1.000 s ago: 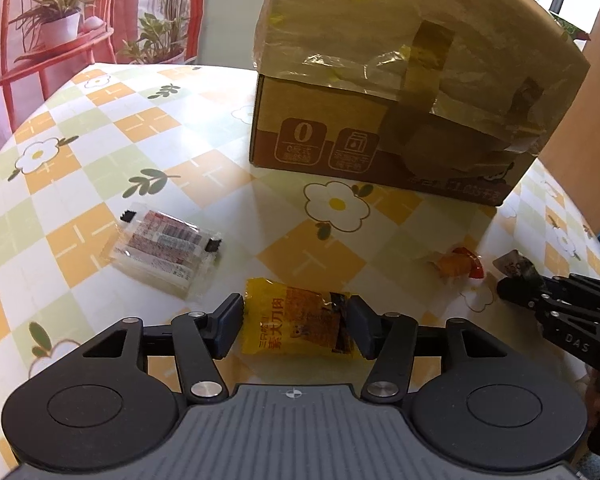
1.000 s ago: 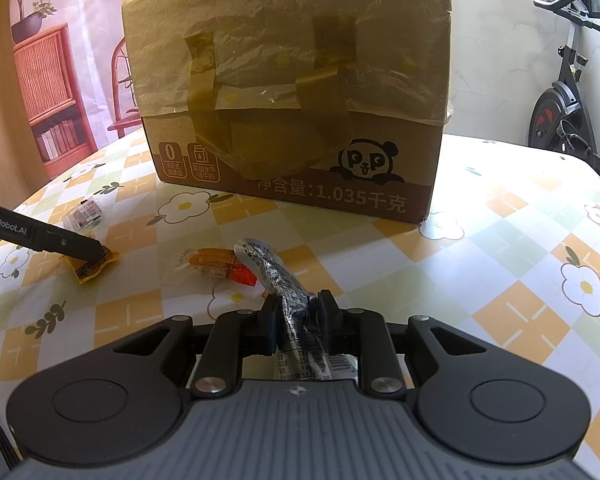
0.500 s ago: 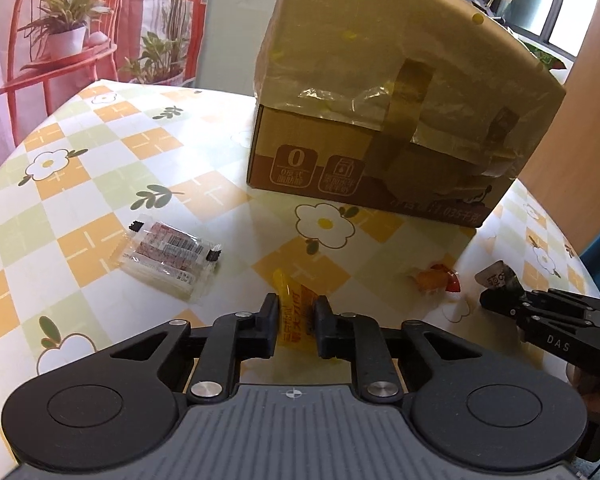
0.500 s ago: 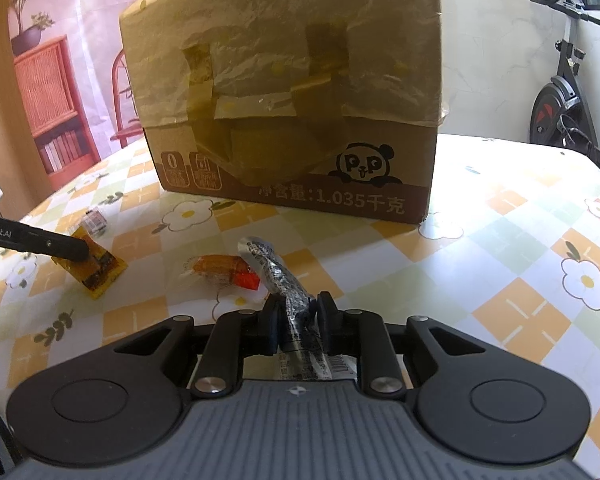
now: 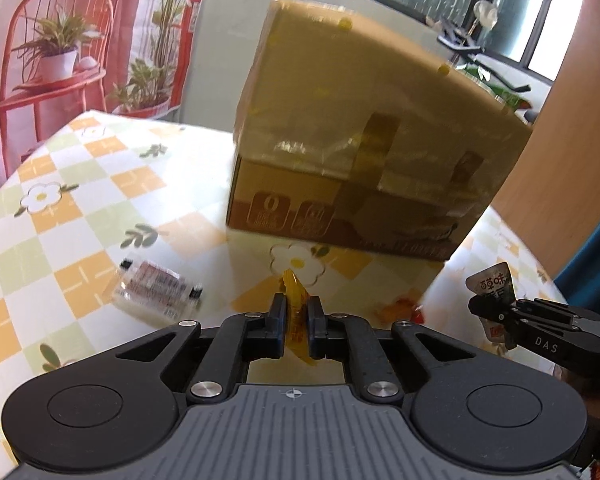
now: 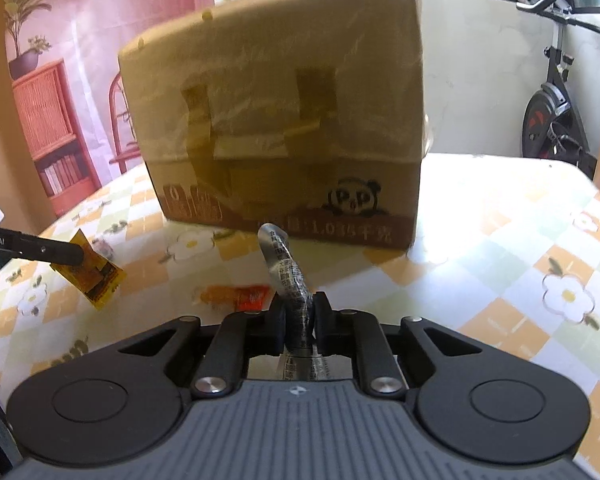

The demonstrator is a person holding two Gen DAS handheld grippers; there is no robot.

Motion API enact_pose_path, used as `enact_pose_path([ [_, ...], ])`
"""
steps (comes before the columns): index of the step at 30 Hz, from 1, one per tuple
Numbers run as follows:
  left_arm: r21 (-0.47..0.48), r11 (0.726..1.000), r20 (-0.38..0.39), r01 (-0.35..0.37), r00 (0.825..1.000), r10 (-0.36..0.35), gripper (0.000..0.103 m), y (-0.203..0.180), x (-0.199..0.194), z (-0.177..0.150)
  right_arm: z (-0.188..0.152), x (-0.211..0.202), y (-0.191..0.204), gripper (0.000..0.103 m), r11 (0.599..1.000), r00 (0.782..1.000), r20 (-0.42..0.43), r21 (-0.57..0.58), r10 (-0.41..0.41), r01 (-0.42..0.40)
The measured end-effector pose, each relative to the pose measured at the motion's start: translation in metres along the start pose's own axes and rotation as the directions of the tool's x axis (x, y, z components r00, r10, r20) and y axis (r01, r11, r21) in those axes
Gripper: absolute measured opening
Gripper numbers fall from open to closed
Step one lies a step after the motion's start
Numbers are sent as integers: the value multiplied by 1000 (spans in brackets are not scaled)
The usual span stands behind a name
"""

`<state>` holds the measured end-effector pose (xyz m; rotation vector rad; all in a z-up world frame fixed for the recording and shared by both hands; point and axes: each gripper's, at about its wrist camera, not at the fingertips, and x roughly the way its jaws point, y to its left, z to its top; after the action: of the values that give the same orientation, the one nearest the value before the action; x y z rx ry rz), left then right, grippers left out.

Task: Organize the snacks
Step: 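Lift the silver bag and yellow bar over the box and release both inside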

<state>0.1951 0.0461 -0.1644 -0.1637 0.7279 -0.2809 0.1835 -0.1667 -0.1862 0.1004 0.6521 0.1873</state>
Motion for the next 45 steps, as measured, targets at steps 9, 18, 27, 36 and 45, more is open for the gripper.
enact_pose_path([
  [9,59,998,107,30,994,-36,11,-13,-18,41,37,-21,6,15,1000,995,94,-1,17,-17],
  [18,172,982,280,73,953,-120,11,-41,-54,104,97,-44,24,15,996,975,213,-72,63,-49],
  [27,207,972,367,108,913,-179,11,-69,-45,163,166,-54,34,15,992,947,301,-92,110,-86],
  [36,213,975,376,67,915,-145,11,-73,-6,220,250,-9,19,15,995,954,285,-25,97,-94],
  [45,194,981,321,8,944,-71,11,-62,55,247,292,71,-28,15,974,991,132,219,27,-55],
])
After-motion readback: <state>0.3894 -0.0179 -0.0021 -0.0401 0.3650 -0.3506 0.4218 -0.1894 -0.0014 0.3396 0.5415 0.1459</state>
